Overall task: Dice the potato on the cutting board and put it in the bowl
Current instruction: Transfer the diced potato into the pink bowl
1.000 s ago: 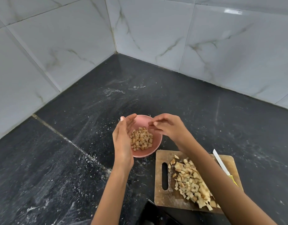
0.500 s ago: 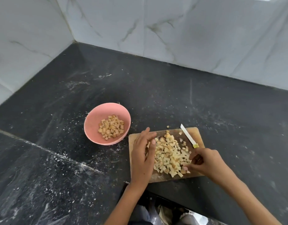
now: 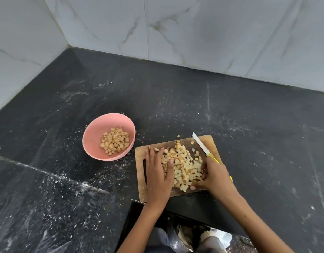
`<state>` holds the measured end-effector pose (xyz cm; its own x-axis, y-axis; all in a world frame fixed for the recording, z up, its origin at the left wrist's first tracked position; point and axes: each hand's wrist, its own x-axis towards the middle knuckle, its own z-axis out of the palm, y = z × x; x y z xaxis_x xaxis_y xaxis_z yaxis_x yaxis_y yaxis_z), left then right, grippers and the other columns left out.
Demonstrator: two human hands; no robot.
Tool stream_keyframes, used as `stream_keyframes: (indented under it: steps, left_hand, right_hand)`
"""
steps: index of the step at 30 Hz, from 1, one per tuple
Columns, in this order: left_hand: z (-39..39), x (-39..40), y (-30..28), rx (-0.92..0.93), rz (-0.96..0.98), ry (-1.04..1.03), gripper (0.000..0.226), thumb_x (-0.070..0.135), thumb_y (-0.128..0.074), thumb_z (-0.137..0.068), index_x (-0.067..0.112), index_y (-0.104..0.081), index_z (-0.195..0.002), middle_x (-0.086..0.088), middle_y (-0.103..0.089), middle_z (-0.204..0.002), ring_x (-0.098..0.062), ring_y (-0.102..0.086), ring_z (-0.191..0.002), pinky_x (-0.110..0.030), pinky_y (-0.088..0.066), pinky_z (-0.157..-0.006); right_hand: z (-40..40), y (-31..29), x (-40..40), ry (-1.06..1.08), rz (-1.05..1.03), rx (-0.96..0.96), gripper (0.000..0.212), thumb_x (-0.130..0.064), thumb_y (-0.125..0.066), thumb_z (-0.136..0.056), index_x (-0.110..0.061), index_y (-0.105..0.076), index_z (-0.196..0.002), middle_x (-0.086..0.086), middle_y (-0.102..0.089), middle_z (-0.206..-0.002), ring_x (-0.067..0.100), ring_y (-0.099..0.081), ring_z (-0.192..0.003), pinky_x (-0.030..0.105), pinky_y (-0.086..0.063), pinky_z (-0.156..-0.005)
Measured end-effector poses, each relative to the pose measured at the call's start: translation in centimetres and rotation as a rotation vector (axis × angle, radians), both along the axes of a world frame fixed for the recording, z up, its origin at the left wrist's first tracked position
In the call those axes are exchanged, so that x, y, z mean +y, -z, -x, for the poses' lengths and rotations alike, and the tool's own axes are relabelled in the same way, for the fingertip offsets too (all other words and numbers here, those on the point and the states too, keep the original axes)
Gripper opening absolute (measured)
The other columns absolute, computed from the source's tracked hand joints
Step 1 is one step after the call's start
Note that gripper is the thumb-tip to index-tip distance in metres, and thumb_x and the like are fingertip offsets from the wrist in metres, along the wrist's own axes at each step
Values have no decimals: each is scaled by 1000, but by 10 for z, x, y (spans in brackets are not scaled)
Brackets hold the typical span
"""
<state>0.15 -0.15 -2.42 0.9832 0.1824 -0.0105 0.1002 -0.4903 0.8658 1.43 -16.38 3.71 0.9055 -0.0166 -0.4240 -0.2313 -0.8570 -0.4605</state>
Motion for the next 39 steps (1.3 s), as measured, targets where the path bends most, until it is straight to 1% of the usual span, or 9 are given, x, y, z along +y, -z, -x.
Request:
stream_keyframes:
  steps: [4,8,11,15,19,22,25,32,39]
  left_hand:
    - [0,-2,1,-26,-62,-13,61,58,-28,-93,24,-43,-141,4,-14,-161,-1,3,-146,-29,-6,-120]
    - [2,-7,-1,-57,-122,-45,59,56,-24,-97,22,-41,-143,4,-24,-157,-4,-5,-147,-21,1,-117]
    - [4,-16,-2,-56,-149,-50,64,58,-20,-97,20,-31,-147,0,-19,-159,-7,-2,-148,-29,-2,-120]
    - [3,-30,0,-75,-229,-85,69,60,-16,-98,14,-27,-148,-10,-15,-160,-15,0,-149,-35,-3,-121]
    - [-3,-37,4,-81,-313,-131,64,54,-23,-100,10,-31,-145,-15,-21,-158,-24,-7,-149,-41,-10,-121]
    - [-7,-39,6,-91,-325,-142,57,49,-26,-101,11,-33,-143,-15,-24,-156,-26,-11,-148,-42,-14,-120]
    - [-10,-39,7,-110,-322,-136,54,44,-25,-102,10,-35,-142,-12,-30,-154,-24,-16,-147,-38,-13,-120]
    - [-18,-39,4,-206,-171,-142,41,31,-29,-102,12,-51,-132,-2,-53,-138,-17,-40,-135,-36,-32,-112]
    - [-23,-40,1,-215,97,-243,57,40,-20,-101,10,-62,-126,1,-63,-126,-10,-53,-122,-23,-38,-104]
  right_hand:
    - [-4,0,7,-19,-9,-51,58,-29,-89,-59,-17,-45,-96,-7,-51,-81,7,-45,-71,16,-32,-52]
    - [-7,-2,11,22,-142,-98,40,-12,-85,-66,-19,-50,-85,-5,-61,-79,9,-61,-71,23,-51,-61]
    - [-4,0,9,15,-238,-254,28,-4,-78,-73,-21,-56,-82,-10,-64,-83,-5,-61,-69,8,-46,-61]
    - [5,16,1,86,-365,-582,10,-7,-69,-85,-14,-66,-91,-14,-68,-93,-2,-63,-88,10,-47,-75]
    - [5,38,-1,3,-334,-740,18,2,-61,-88,-9,-69,-101,-3,-68,-107,2,-60,-104,13,-44,-91]
    - [-4,45,-1,-21,-388,-751,20,-2,-59,-91,-7,-70,-107,-2,-68,-110,6,-61,-107,18,-46,-95]
    - [-10,48,3,-77,-436,-663,31,-23,-46,-98,-9,-65,-119,-2,-61,-127,5,-52,-121,19,-39,-104]
    - [-14,58,36,-78,-234,-540,59,-51,-16,-97,-22,-36,-145,-10,-28,-153,0,-21,-141,27,-14,-118]
    - [-23,61,56,-11,-265,-582,55,-45,-21,-99,-18,-50,-137,-6,-47,-143,6,-37,-134,27,-28,-110]
